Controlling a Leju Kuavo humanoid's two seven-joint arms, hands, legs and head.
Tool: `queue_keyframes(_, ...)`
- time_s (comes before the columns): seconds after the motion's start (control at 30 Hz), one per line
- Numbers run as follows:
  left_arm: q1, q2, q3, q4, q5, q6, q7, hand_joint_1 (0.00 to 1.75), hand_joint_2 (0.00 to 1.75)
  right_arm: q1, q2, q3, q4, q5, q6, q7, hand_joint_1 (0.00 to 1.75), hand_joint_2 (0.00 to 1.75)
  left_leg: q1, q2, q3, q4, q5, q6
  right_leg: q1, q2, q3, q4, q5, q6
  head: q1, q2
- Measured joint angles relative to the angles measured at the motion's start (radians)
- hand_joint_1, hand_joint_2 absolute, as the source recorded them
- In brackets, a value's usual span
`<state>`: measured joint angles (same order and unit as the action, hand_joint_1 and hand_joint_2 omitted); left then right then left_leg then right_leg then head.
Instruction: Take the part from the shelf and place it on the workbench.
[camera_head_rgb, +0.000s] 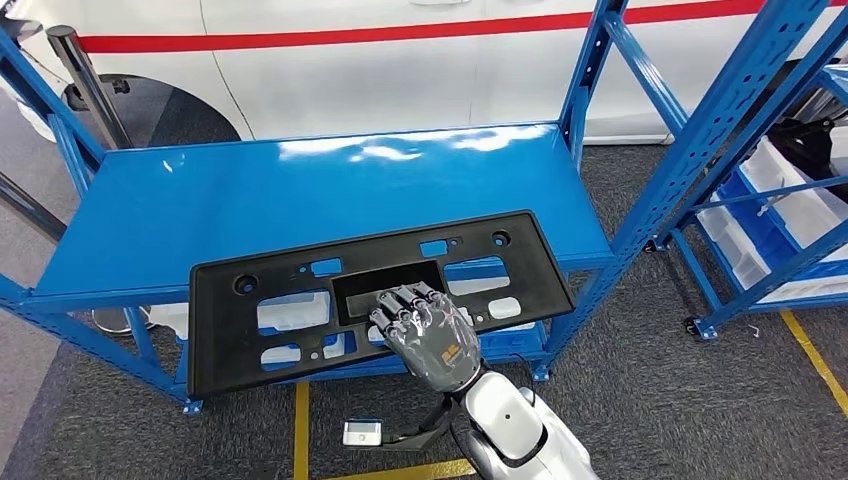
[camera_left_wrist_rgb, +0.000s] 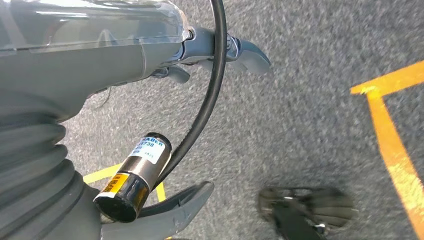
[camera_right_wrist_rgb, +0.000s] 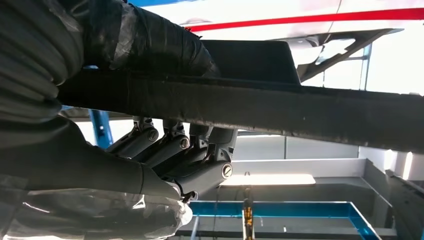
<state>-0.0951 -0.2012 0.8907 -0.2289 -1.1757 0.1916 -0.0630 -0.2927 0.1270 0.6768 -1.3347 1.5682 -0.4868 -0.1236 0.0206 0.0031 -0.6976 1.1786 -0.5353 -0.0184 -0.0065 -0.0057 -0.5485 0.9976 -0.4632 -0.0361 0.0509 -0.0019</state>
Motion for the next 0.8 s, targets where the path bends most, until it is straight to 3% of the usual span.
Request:
queue_keyframes(0.03,0.0,0.0,0.0,0.0,0.0,0.0,0.0,0.0,1.75,0.001,0.0,0.0,0.001,0.0,0.0,0.0,1.66,1.75,0.0,0.0,-0.013,0.062,-0.032,-0.004,0.0,-0.001,-0.014,0.002,0.01,0.0,0.0,0.0)
queue_keyframes(0.07,0.0,0.0,0.0,0.0,0.0,0.0,0.0,0.0,1.75,0.001,0.0,0.0,0.003,0.0,0.0,0.0,1.66,1.75,0.001,0.0,-0.015,0.108,-0.04,-0.008,0.001,-0.001,-0.029,0.005,0.02,0.001,0.0,0.0)
queue_keyframes(0.1,0.0,0.0,0.0,0.0,0.0,0.0,0.0,0.0,1.75,0.002,0.0,0.0,0.005,0.0,0.0,-0.001,1.66,1.75,0.002,0.0,-0.004,0.122,-0.027,-0.01,0.0,-0.001,-0.045,0.01,0.029,0.003,0.0,0.0)
queue_keyframes(0.17,-0.001,0.0,0.001,0.0,-0.003,0.001,0.0,0.0,1.75,0.002,0.001,-0.001,0.007,0.0,0.0,-0.004,1.66,1.75,0.004,0.0,0.07,0.046,0.024,-0.013,-0.003,-0.001,-0.076,0.025,0.042,0.011,0.0,0.0)
queue_keyframes(0.23,-0.003,0.001,0.002,-0.001,-0.009,0.002,0.0,0.0,1.75,0.002,0.002,-0.003,0.007,0.0,0.001,-0.008,1.66,1.75,0.002,-0.002,0.163,-0.086,0.026,-0.009,-0.002,-0.001,-0.101,0.045,0.05,0.021,0.0,0.0)
queue_keyframes(0.27,-0.004,0.001,0.003,-0.001,-0.012,0.003,0.0,0.0,1.75,0.002,0.003,-0.005,0.007,0.0,0.002,-0.01,1.66,1.75,0.0,-0.004,0.186,-0.127,0.015,-0.005,-0.001,-0.001,-0.109,0.052,0.056,0.027,0.001,0.0)
queue_keyframes(0.3,-0.005,0.001,0.004,-0.001,-0.015,0.004,0.0,0.0,1.75,0.003,0.005,-0.007,0.007,0.0,0.004,-0.013,1.66,1.75,-0.003,-0.005,0.193,-0.146,0.005,0.002,0.001,-0.001,-0.113,0.055,0.062,0.034,0.001,0.0)
queue_keyframes(0.37,-0.004,0.0,0.006,-0.001,-0.018,0.004,0.002,0.0,1.75,0.004,0.006,-0.009,0.008,0.0,0.009,-0.018,1.66,1.75,-0.003,-0.003,0.179,-0.149,0.016,0.02,-0.001,0.0,-0.116,0.055,0.071,0.047,0.002,0.0)
queue_keyframes(0.4,-0.004,0.0,0.007,-0.001,-0.019,0.005,0.003,0.0,1.75,0.004,0.006,-0.01,0.009,0.0,0.011,-0.02,1.66,1.75,-0.002,-0.001,0.173,-0.151,0.026,0.03,-0.002,0.002,-0.121,0.063,0.058,0.053,0.002,0.0)
queue_keyframes(0.43,-0.005,0.0,0.008,-0.001,-0.02,0.006,0.003,0.0,1.75,0.005,0.006,-0.011,0.01,0.0,0.013,-0.022,1.66,1.75,-0.001,0.001,0.165,-0.154,0.037,0.04,-0.004,0.003,-0.131,0.087,0.026,0.059,0.002,0.0)
queue_keyframes(0.53,-0.005,0.0,0.012,-0.001,-0.021,0.007,0.003,0.0,1.75,0.006,0.005,-0.013,0.013,0.0,0.014,-0.026,1.66,1.75,-0.003,0.004,0.125,-0.153,0.072,0.054,-0.007,0.005,-0.172,0.25,-0.113,0.069,0.002,0.0)
queue_keyframes(0.57,-0.005,0.0,0.014,-0.001,-0.021,0.007,0.003,0.0,1.75,0.006,0.005,-0.014,0.015,0.0,0.014,-0.026,1.66,1.75,-0.005,0.004,0.109,-0.152,0.084,0.054,-0.007,0.005,-0.176,0.298,-0.13,0.071,0.002,0.0)
queue_keyframes(0.6,-0.005,0.0,0.014,-0.001,-0.021,0.007,0.003,0.0,1.75,0.007,0.005,-0.014,0.017,0.0,0.014,-0.026,1.66,1.75,-0.007,0.004,0.094,-0.152,0.094,0.053,-0.006,0.005,-0.167,0.318,-0.124,0.069,0.002,0.0)
queue_keyframes(0.63,-0.005,0.0,0.015,-0.001,-0.022,0.007,0.003,0.0,1.75,0.008,0.005,-0.015,0.018,0.0,0.014,-0.026,1.66,1.75,-0.009,0.005,0.08,-0.151,0.104,0.052,-0.005,0.005,-0.141,0.304,-0.101,0.066,0.002,0.0)
queue_keyframes(0.7,-0.005,-0.001,0.016,-0.001,-0.025,0.008,0.002,0.0,1.75,0.007,0.006,-0.016,0.019,0.0,0.015,-0.026,1.66,1.75,-0.012,0.004,0.059,-0.151,0.123,0.049,0.001,0.005,-0.043,0.185,-0.062,0.048,0.002,0.0)
queue_keyframes(0.77,-0.006,-0.003,0.019,-0.001,-0.03,0.01,0.0,0.0,1.75,0.006,0.008,-0.016,0.019,0.0,0.015,-0.026,1.66,1.75,-0.012,0.004,0.05,-0.152,0.141,0.04,0.011,0.005,0.046,0.053,-0.066,0.031,0.001,0.0)
queue_keyframes(0.8,-0.006,-0.004,0.02,-0.001,-0.032,0.011,0.0,0.0,1.75,0.006,0.009,-0.016,0.019,0.0,0.016,-0.026,1.66,1.75,-0.01,0.004,0.049,-0.155,0.15,0.034,0.015,0.005,0.064,0.019,-0.073,0.025,0.001,0.0)
